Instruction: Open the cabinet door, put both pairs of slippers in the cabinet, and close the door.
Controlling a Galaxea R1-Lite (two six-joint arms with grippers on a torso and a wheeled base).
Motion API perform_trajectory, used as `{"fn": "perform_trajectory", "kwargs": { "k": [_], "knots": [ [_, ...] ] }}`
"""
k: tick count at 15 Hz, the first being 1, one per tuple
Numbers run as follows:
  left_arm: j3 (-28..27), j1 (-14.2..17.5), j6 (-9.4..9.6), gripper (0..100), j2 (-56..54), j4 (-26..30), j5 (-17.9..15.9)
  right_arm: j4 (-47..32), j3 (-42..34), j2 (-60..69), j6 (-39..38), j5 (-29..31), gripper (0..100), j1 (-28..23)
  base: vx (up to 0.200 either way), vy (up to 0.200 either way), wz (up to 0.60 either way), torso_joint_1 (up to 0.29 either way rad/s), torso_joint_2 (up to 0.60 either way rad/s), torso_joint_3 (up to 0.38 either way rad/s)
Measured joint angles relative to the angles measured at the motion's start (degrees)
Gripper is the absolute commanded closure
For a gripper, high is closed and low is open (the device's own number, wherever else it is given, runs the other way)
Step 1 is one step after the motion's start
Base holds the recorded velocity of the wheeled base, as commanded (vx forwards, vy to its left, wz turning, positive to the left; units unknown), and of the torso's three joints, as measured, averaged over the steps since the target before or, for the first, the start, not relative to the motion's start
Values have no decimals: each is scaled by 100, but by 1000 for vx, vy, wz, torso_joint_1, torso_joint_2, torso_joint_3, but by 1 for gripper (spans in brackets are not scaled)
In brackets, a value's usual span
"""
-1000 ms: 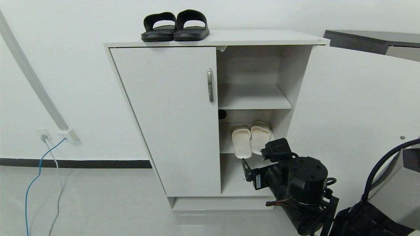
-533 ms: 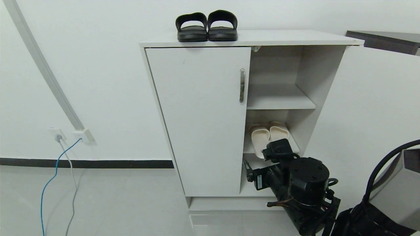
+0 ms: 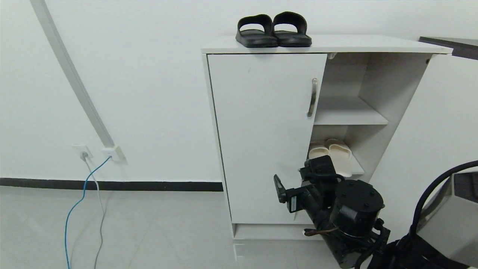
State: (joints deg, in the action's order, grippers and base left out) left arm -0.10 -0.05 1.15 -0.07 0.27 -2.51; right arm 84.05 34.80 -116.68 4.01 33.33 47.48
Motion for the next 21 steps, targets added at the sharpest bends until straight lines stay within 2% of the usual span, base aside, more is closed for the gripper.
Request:
{"fn": "perform_trajectory", "kwargs": {
  "k": [21],
  "knots": [
    [0, -5, -2, 100, 0, -2, 13, 129, 23, -127, 96, 6, 0, -63, 0, 0, 0, 0, 0, 0]
  ]
}}
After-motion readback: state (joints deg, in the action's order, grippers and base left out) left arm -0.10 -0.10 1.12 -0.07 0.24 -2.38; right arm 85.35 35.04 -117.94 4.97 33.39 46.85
